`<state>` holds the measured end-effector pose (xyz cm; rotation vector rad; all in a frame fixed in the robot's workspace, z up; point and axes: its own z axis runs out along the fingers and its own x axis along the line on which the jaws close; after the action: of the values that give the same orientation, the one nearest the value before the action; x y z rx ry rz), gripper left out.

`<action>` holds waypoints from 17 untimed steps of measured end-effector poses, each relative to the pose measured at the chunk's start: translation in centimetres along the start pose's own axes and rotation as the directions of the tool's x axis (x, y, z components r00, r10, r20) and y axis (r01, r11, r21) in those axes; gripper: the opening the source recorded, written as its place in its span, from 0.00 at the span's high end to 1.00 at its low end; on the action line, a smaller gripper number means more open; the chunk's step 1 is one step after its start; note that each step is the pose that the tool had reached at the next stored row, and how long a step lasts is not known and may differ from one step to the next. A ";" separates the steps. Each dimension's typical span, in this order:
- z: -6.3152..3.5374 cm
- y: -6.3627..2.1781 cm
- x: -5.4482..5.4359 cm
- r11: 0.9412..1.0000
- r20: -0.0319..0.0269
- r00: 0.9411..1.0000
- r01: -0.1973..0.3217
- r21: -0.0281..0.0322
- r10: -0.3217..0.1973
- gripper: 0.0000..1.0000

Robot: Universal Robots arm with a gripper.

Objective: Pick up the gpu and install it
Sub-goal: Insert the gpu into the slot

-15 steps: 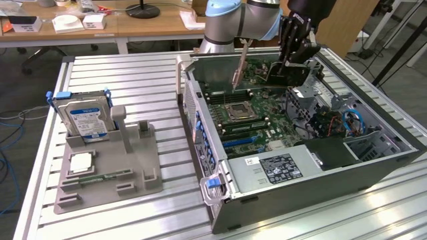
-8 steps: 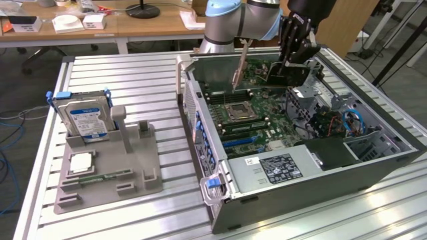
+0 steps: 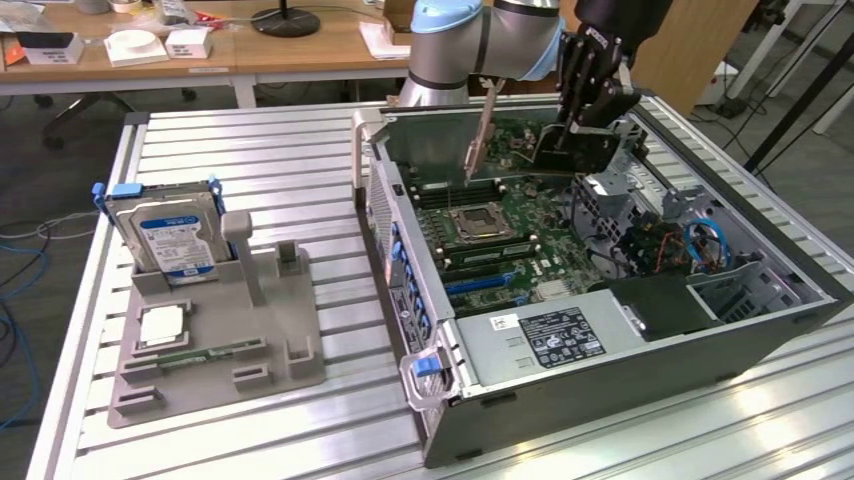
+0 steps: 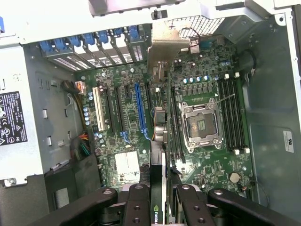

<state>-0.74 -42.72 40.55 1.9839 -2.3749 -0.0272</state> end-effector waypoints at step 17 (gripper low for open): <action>0.97 -0.05 0.0 0.993 -0.001 0.994 0.111 0.035 -0.111 0.74</action>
<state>-0.74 -42.73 39.58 2.1297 -2.2786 0.0096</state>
